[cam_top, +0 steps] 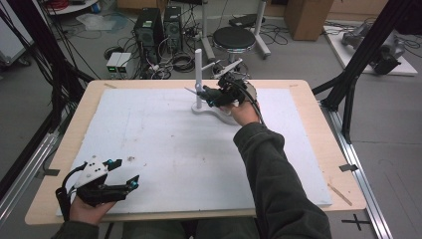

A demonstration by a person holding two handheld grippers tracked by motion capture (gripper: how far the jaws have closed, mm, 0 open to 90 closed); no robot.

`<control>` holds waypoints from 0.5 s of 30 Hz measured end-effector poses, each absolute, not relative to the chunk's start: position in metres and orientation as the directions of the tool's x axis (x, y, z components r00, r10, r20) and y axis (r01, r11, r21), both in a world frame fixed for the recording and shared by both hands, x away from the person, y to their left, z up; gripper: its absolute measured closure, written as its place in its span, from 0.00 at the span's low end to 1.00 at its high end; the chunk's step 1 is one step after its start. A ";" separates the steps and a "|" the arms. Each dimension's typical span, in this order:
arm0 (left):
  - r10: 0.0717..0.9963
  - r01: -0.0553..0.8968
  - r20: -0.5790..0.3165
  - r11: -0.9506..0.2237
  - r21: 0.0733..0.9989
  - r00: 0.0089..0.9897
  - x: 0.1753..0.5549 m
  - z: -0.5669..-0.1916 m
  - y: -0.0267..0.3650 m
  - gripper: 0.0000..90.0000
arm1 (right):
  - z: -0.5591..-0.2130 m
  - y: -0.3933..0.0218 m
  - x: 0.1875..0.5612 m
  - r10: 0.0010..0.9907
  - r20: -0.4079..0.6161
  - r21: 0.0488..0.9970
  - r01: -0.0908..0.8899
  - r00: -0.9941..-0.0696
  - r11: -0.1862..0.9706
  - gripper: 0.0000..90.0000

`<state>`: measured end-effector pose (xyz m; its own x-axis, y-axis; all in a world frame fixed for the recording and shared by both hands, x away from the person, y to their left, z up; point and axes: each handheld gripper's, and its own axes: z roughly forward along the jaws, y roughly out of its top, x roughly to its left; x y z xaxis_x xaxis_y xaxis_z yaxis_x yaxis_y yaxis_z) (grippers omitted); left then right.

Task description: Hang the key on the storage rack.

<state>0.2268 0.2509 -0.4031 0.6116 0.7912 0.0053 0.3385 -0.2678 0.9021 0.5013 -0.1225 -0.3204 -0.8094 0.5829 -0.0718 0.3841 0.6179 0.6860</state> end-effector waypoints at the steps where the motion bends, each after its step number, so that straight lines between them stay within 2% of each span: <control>1: 0.792 0.338 0.005 -0.266 0.903 0.610 0.227 -0.403 0.251 0.23 | -0.320 -0.122 0.501 0.584 -0.072 0.685 0.385 -0.809 0.618 0.43; 10: 0.791 0.338 0.004 -0.266 0.903 0.611 0.227 -0.403 0.251 0.23 | -0.319 -0.123 0.499 0.593 -0.060 0.682 0.401 -0.803 0.612 0.32; 15: 0.789 0.335 0.010 -0.272 0.902 0.614 0.227 -0.403 0.251 0.23 | -0.314 -0.126 0.495 0.588 -0.059 0.697 0.388 -0.806 0.603 0.31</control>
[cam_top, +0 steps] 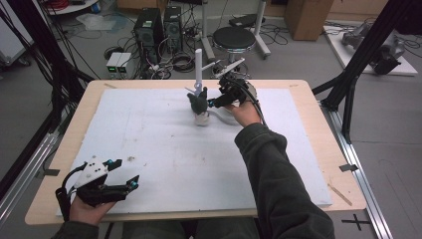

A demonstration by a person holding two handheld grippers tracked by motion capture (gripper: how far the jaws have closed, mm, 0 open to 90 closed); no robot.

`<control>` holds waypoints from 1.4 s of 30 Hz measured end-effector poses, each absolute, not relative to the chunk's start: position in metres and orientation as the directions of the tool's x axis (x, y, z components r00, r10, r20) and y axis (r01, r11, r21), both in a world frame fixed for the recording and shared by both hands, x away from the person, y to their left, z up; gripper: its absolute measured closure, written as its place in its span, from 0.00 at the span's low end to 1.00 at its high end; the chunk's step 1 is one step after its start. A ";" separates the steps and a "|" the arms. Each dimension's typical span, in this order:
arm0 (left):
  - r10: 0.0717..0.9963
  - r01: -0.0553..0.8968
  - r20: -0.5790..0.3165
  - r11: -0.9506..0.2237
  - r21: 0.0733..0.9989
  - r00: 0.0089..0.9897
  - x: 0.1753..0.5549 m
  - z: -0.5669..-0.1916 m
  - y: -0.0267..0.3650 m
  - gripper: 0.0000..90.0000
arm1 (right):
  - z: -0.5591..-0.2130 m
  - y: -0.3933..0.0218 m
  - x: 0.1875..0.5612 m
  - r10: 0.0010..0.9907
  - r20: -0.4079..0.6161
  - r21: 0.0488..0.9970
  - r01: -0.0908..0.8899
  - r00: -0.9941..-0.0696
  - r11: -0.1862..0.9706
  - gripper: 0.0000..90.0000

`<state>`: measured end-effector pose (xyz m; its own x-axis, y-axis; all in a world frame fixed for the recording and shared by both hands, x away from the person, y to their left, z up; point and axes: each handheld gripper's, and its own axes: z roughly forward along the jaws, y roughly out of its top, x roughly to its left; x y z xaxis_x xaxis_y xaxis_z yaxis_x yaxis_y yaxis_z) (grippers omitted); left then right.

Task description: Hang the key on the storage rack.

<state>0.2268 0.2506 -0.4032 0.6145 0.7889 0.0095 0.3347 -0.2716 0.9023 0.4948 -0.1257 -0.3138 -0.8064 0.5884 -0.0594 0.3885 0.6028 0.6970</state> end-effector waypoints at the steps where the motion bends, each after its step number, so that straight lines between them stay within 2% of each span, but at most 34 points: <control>1: 0.790 0.335 0.009 -0.271 0.902 0.613 0.227 -0.403 0.250 0.23 | -0.313 -0.126 0.494 0.587 -0.058 0.698 0.387 -0.808 0.602 0.31; 13: 0.794 0.338 0.004 -0.263 0.904 0.607 0.227 -0.403 0.250 0.23 | -0.301 -0.133 0.479 0.565 -0.070 0.734 0.342 -0.822 0.587 0.30; 26: 0.792 0.344 0.001 -0.267 0.900 0.610 0.231 -0.404 0.248 0.23 | -0.319 -0.164 0.469 0.596 0.019 0.768 0.393 -0.802 0.505 0.28; 42: 0.794 0.350 0.004 -0.273 0.896 0.607 0.233 -0.404 0.247 0.23 | -0.323 -0.170 0.458 0.583 0.028 0.797 0.370 -0.812 0.478 0.25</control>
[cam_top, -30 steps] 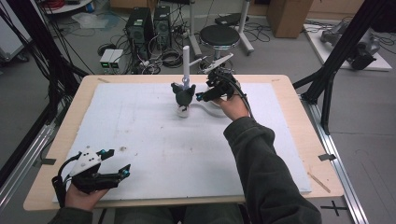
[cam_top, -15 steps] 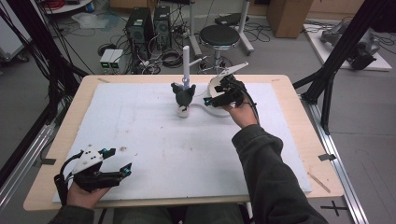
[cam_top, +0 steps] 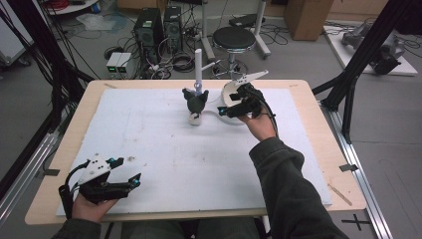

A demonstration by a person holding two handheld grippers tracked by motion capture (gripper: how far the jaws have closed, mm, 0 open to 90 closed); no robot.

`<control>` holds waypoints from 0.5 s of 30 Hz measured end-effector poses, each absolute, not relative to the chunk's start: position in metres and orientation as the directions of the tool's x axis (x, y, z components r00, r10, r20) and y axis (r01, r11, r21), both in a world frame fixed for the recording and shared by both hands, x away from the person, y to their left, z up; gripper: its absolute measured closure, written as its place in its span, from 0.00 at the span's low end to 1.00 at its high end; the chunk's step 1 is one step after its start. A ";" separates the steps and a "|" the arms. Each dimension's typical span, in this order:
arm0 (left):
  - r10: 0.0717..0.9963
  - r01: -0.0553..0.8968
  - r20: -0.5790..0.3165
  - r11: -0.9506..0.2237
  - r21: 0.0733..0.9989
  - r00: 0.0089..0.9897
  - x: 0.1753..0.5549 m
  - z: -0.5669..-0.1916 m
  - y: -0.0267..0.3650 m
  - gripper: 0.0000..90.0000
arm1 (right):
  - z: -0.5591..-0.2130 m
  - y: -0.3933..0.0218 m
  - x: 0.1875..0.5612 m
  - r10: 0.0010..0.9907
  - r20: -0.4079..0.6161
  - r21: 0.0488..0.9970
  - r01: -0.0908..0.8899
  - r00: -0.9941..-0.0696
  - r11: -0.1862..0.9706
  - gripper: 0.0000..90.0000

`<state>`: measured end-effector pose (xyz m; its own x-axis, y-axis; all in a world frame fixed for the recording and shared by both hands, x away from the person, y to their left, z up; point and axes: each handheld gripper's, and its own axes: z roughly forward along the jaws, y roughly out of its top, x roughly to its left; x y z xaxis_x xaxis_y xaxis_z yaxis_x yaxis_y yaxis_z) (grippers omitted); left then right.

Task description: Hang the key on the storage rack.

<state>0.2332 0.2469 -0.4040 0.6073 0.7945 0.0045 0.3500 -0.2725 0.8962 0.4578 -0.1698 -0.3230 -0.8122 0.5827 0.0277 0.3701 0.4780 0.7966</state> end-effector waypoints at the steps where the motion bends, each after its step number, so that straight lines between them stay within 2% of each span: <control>1: 0.794 0.350 0.005 -0.273 0.896 0.608 0.233 -0.404 0.247 0.23 | -0.324 -0.170 0.457 0.583 0.030 0.795 0.373 -0.812 0.478 0.24; 15: 0.792 0.345 0.006 -0.273 0.898 0.611 0.231 -0.404 0.248 0.23 | -0.324 -0.179 0.443 0.599 0.022 0.810 0.365 -0.800 0.459 0.24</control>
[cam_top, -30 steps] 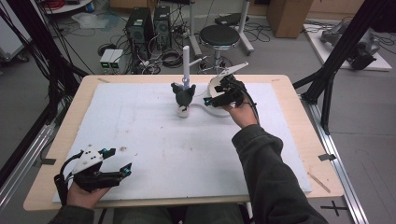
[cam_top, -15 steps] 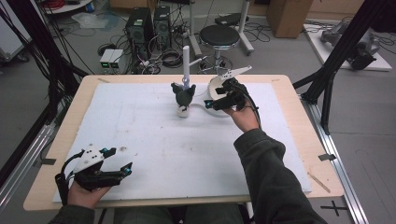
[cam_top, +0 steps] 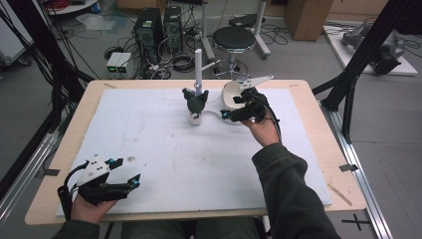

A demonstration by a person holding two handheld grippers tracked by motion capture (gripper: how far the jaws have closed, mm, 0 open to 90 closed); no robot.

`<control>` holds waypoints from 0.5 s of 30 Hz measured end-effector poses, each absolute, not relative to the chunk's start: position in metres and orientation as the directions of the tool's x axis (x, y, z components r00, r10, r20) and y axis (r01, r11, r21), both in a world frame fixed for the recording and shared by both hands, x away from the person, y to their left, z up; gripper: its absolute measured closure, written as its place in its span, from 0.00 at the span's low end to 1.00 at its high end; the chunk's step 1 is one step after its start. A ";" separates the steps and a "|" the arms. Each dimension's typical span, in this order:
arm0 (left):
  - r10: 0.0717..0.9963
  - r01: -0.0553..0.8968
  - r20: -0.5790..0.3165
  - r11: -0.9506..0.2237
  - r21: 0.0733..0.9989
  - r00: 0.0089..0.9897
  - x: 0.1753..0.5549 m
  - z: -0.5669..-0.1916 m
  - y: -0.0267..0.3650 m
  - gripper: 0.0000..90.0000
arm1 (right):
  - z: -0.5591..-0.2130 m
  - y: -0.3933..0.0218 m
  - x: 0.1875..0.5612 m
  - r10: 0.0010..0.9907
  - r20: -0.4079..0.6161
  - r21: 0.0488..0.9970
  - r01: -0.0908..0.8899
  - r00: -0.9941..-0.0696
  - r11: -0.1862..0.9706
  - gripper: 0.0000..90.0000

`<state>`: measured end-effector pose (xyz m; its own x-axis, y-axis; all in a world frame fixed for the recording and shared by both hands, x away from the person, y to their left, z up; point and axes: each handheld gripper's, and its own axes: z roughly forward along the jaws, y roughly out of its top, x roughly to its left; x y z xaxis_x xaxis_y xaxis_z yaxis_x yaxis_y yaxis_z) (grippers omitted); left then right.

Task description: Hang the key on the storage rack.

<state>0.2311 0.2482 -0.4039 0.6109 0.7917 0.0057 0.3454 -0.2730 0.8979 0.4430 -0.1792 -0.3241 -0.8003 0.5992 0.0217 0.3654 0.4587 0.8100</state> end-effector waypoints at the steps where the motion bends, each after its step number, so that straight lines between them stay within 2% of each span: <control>1: 0.791 0.347 0.006 -0.274 0.897 0.611 0.231 -0.404 0.248 0.23 | -0.324 -0.180 0.442 0.600 0.023 0.812 0.365 -0.800 0.455 0.24; 15: 0.791 0.351 0.006 -0.278 0.894 0.611 0.234 -0.405 0.247 0.23 | -0.335 -0.191 0.432 0.606 0.038 0.811 0.379 -0.795 0.445 0.23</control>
<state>0.2339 0.2473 -0.4045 0.6115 0.7913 0.0063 0.3505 -0.2780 0.8944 0.4317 -0.1907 -0.3354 -0.7946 0.6059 0.0383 0.3786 0.4453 0.8114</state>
